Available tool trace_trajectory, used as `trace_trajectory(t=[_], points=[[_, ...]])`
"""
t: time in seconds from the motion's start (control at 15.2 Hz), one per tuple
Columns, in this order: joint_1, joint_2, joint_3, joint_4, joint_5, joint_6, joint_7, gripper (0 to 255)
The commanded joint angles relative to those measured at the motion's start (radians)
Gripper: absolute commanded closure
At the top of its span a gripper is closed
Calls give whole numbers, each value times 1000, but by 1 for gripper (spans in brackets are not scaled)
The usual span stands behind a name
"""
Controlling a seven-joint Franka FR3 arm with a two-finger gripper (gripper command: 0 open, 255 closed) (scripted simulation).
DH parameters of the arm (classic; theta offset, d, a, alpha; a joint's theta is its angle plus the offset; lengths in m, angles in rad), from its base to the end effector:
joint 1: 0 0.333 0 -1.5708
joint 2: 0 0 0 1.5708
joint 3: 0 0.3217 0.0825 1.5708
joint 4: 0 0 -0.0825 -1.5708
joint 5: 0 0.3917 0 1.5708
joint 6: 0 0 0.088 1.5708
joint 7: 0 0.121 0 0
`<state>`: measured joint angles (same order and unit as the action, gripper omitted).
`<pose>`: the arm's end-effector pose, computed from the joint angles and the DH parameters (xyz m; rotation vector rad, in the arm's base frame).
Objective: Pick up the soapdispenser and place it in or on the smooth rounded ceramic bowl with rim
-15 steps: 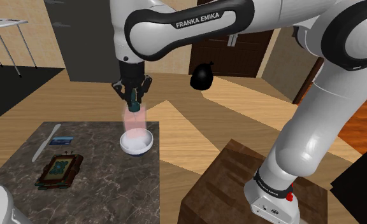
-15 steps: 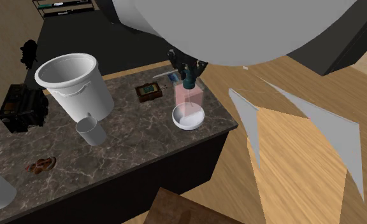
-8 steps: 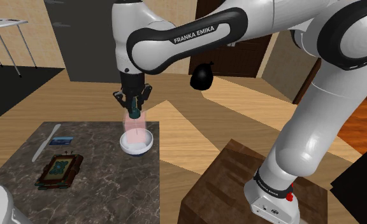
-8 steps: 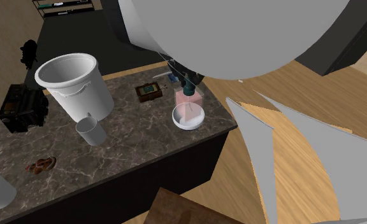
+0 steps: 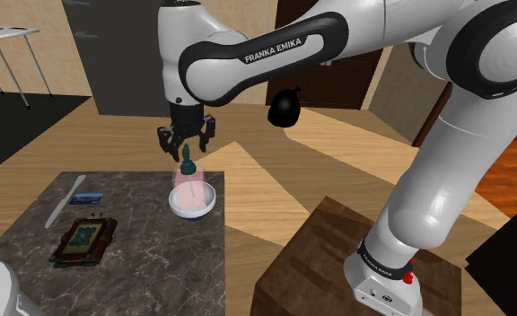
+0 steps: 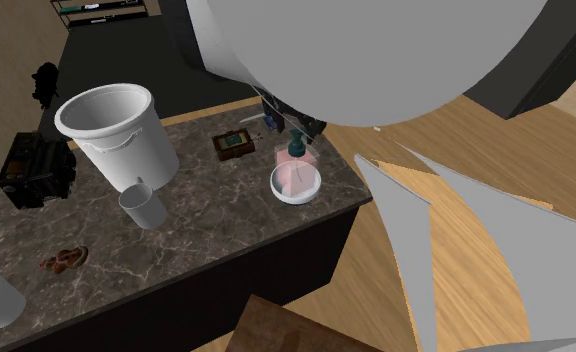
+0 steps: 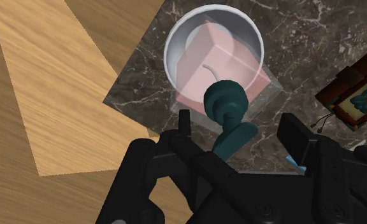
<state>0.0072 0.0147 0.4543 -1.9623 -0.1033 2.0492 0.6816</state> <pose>0.5193 0.2496 0.4613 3.0917 -0.2731 0.1694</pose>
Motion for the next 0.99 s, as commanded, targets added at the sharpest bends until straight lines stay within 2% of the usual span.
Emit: trace_trajectory(t=[0.0, 0.2, 0.46, 0.92], points=[[0, 0, 0, 0, 0, 0, 0, 0], [0, 0, 0, 0, 0, 0, 0, 0], [1, -36, 2, 89, 22, -120, -15, 0], [1, -36, 2, 89, 22, -120, -15, 0]])
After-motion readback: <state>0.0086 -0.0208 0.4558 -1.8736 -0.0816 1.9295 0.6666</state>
